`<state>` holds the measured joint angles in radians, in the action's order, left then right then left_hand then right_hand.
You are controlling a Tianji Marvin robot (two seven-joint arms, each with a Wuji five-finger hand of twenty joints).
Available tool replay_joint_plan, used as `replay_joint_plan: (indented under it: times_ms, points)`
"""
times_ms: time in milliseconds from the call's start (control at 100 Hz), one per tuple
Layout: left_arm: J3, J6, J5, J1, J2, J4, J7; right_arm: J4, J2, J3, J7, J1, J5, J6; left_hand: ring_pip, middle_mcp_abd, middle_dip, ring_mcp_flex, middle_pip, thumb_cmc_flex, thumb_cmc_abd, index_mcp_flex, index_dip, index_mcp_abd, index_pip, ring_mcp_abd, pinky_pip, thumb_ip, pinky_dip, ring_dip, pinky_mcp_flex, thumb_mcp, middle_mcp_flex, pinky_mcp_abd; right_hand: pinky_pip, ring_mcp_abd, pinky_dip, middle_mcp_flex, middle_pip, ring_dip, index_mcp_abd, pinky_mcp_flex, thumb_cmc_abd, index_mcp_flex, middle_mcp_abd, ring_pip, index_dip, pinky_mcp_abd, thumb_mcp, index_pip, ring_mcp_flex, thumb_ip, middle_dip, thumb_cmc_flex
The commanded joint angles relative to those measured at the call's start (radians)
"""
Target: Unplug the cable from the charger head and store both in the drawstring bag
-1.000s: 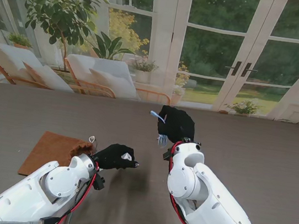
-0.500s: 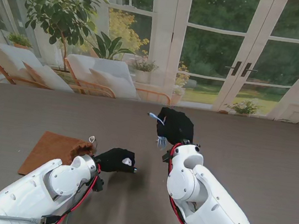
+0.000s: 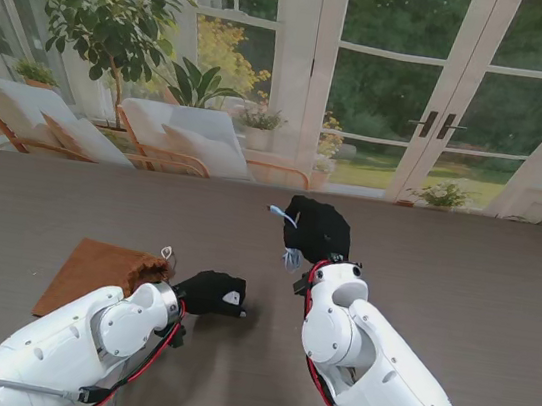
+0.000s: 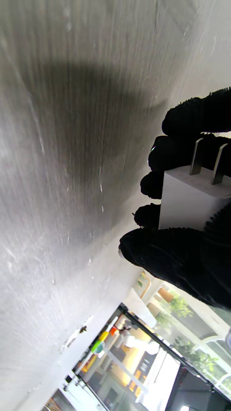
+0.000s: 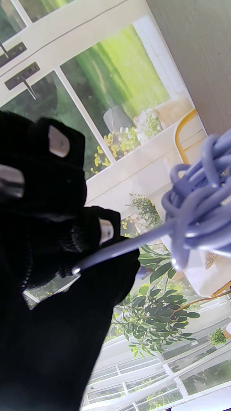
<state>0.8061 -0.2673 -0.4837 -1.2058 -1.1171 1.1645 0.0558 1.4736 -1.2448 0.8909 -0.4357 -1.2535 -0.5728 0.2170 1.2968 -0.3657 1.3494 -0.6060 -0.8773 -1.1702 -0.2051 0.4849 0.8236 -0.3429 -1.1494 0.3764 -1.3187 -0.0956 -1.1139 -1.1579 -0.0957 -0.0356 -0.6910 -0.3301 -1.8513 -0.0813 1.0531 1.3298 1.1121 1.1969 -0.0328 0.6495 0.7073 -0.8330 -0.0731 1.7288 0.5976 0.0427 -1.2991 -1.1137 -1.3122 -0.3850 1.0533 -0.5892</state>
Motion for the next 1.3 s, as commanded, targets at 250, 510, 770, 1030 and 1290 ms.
replay_joint_plan:
  times_ms: [250,510,770,1030,1290]
  points:
    - [-0.057,0.019,-0.075,0.050,-0.004,-0.048,-0.029,0.002,-0.004,-0.004,0.013,-0.003,-0.001,-0.005,-0.120,0.020,0.007,0.162,0.021,-0.048,0.070,-0.081,0.007,0.026,-0.021,-0.021,0.048,0.048,0.013,-0.002,0.122,0.046,0.139,0.111,-0.243,-0.150,0.044,0.112,0.066,0.019,-0.145,0.582,-0.067,-0.116,0.133,0.082,0.128,0.092,-0.065,-0.168,-0.009,0.023,-0.005,-0.074]
    - [-0.107,0.032,-0.107,0.079,-0.003,-0.075,-0.034,-0.001,-0.004,-0.004,0.013,-0.003,0.000,-0.007,-0.141,0.031,-0.023,0.211,0.028,0.046,0.018,-0.104,0.005,0.044,0.010,-0.040,0.050,0.052,0.075,0.029,0.157,-0.011,0.189,0.133,-0.243,-0.150,0.045,0.112,0.067,0.019,-0.146,0.582,-0.065,-0.116,0.132,0.082,0.129,0.092,-0.067,-0.168,-0.008,0.023,-0.005,-0.074]
    - [-0.129,0.059,-0.145,0.088,0.003,-0.067,-0.033,-0.003,-0.006,-0.005,0.009,-0.002,0.001,-0.005,-0.196,0.039,-0.044,0.309,0.071,0.205,-0.012,-0.136,0.009,0.061,0.129,-0.057,0.073,0.024,0.144,0.085,0.191,-0.183,0.271,0.156,-0.243,-0.150,0.047,0.112,0.067,0.020,-0.146,0.582,-0.066,-0.116,0.132,0.082,0.129,0.092,-0.068,-0.168,-0.008,0.022,-0.005,-0.074]
    - [-0.135,0.074,-0.154,0.088,0.011,-0.048,-0.008,-0.005,-0.006,-0.006,0.010,-0.003,0.003,-0.007,-0.310,0.033,-0.147,0.389,0.184,0.333,0.008,-0.122,-0.069,0.066,0.354,-0.053,0.210,0.022,0.251,0.189,0.185,-0.318,0.324,0.147,-0.243,-0.150,0.048,0.112,0.068,0.020,-0.146,0.583,-0.063,-0.116,0.132,0.082,0.129,0.092,-0.069,-0.168,-0.008,0.022,-0.005,-0.073]
    - [-0.143,0.090,-0.127,0.090,0.011,-0.042,0.025,-0.005,-0.007,-0.006,0.009,-0.003,0.005,-0.004,-0.574,0.027,-0.381,0.447,0.382,0.371,0.029,-0.103,-0.186,0.060,0.542,-0.063,0.527,0.040,0.275,0.327,0.185,-0.345,0.360,0.139,-0.243,-0.151,0.050,0.112,0.069,0.021,-0.145,0.583,-0.064,-0.117,0.131,0.082,0.129,0.092,-0.070,-0.168,-0.008,0.021,-0.006,-0.073]
